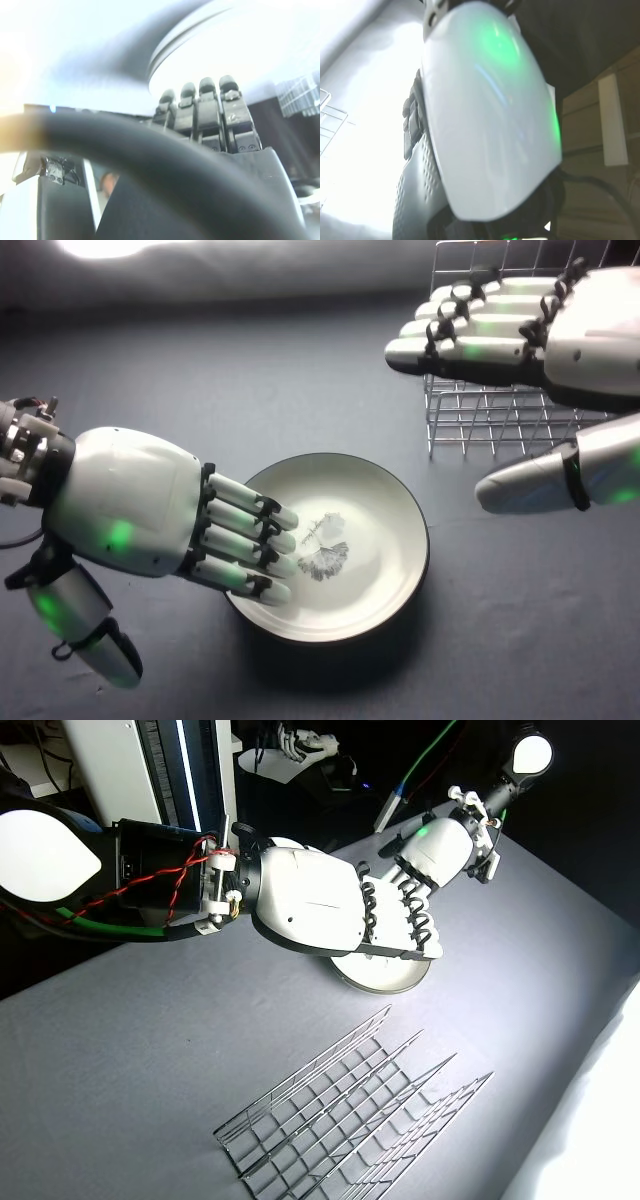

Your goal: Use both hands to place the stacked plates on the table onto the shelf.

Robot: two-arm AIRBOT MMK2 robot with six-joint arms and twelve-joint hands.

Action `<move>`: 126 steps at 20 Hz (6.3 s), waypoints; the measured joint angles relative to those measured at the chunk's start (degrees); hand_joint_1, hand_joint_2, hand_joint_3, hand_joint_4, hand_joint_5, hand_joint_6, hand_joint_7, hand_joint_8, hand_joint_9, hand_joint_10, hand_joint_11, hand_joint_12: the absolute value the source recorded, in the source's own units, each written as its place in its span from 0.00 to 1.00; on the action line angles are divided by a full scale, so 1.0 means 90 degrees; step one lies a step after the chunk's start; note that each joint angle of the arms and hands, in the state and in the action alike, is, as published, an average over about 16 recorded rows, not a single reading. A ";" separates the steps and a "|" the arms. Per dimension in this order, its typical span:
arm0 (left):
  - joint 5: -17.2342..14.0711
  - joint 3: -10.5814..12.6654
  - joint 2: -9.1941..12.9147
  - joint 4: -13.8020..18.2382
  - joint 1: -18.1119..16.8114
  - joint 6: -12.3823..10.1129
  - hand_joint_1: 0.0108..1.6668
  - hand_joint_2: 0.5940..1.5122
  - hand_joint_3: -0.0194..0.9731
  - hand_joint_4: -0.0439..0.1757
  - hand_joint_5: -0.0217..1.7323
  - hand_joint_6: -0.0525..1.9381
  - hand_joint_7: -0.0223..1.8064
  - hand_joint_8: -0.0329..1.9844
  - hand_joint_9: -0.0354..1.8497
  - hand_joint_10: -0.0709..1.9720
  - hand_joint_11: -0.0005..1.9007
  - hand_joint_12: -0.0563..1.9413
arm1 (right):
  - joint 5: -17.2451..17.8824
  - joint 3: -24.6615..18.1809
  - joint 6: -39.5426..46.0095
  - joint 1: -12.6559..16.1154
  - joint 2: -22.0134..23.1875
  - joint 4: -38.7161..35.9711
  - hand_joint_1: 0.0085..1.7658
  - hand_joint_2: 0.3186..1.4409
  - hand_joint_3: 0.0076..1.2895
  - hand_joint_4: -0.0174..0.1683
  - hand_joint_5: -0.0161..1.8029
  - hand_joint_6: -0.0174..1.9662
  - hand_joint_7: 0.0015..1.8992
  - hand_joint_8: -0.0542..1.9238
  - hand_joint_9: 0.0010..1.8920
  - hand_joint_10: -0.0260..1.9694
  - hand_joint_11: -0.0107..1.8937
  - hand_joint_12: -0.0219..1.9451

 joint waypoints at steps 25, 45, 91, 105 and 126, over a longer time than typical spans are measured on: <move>0.0122 0.0624 -0.0314 0.0151 0.0447 -0.0105 0.01 0.58 0.06 0.16 0.01 0.01 0.01 0.02 0.03 0.04 0.01 0.02 | 0.0491 -0.0038 -0.0198 -0.0309 0.0095 -0.0031 0.00 0.74 0.03 0.08 0.02 0.01 0.01 0.04 0.01 0.02 0.02 0.01; 0.0277 0.0854 -0.1227 -0.0020 0.0308 -0.0092 0.00 0.58 0.05 0.16 0.01 0.01 0.00 0.00 0.02 0.03 0.01 0.02 | 0.0995 -0.0038 -0.0113 -0.0735 0.0338 -0.1161 0.45 0.67 0.01 0.11 0.02 0.01 0.01 0.04 0.01 0.02 0.02 0.01; 0.0172 0.1055 -0.1375 0.0106 0.0126 -0.0181 0.00 0.59 0.04 0.17 0.00 0.01 0.01 0.01 0.03 0.04 0.01 0.02 | 0.0562 0.1237 -0.0016 -0.1339 -0.1630 -0.1545 0.65 0.70 0.01 0.11 0.20 0.09 0.19 0.07 0.15 0.18 0.10 0.56; -0.0024 0.0881 -0.0566 -0.0173 -0.0384 -0.0621 0.00 0.59 0.04 0.21 0.02 0.03 0.02 0.02 0.03 0.04 0.01 0.02 | 0.0892 0.1285 -0.0059 -0.1075 -0.1682 -0.1500 0.71 0.61 0.01 0.09 0.43 0.49 0.45 0.35 0.43 0.49 0.42 0.66; -0.0318 0.0743 0.1341 -0.0313 -0.0634 -0.0813 0.00 0.60 0.04 0.19 0.02 0.03 0.02 0.02 0.03 0.04 0.01 0.02 | 0.0261 0.0665 -0.0024 0.0339 -0.1483 -0.0270 0.75 0.60 0.01 0.09 0.46 0.58 0.52 0.49 0.51 0.58 0.47 0.68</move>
